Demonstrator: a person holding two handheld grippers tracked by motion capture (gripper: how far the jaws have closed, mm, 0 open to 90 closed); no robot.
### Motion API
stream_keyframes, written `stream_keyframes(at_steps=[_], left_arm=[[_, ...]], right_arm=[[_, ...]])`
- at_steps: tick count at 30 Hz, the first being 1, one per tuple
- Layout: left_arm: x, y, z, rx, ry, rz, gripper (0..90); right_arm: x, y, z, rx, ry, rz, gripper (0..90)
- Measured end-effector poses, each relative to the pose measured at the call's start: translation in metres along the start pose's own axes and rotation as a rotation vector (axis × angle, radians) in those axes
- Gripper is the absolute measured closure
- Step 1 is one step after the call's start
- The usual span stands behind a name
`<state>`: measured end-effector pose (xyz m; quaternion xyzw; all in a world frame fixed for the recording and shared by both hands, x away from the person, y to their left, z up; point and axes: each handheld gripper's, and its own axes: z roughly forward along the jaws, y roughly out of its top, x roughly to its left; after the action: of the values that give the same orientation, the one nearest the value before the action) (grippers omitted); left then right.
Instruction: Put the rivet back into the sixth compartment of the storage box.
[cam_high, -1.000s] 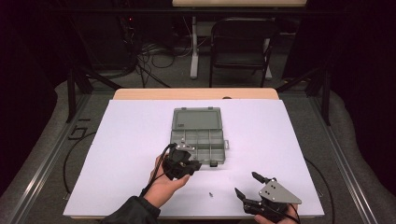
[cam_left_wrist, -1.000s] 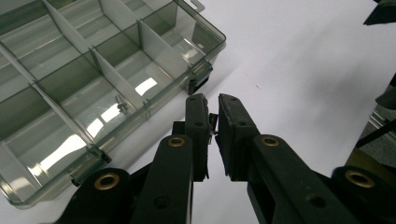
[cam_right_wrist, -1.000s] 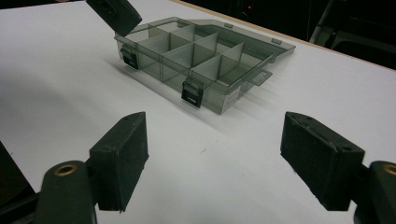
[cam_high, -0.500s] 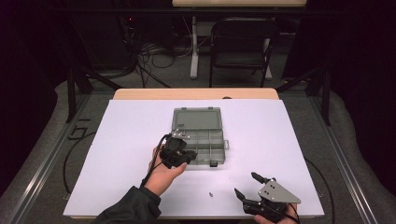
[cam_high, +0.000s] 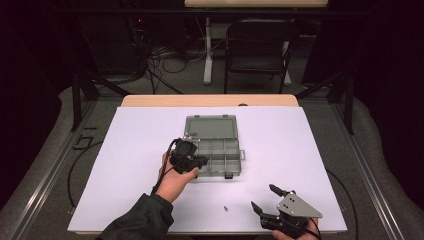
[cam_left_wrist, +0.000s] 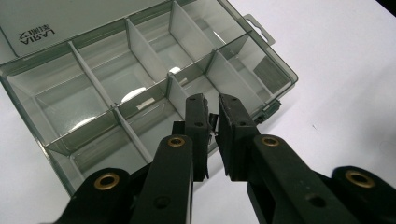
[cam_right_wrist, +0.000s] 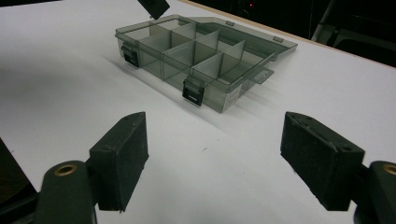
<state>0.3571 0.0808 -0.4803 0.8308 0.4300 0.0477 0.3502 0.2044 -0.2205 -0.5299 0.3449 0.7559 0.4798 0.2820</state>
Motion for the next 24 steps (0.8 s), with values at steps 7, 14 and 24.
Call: stream_keyframes(at_steps=[7,14,24], left_arm=[[0.003,0.002,0.005,-0.010,0.009,-0.014,82.5],[0.005,0.001,0.014,0.006,0.029,-0.015,82.6],[0.007,0.002,0.014,-0.003,0.034,-0.024,82.5]], right_arm=[[0.000,0.000,0.000,0.000,0.004,-0.003,22.7],[0.000,0.000,0.000,0.003,0.006,-0.004,22.7],[0.001,0.000,0.000,0.005,0.008,-0.008,22.7]])
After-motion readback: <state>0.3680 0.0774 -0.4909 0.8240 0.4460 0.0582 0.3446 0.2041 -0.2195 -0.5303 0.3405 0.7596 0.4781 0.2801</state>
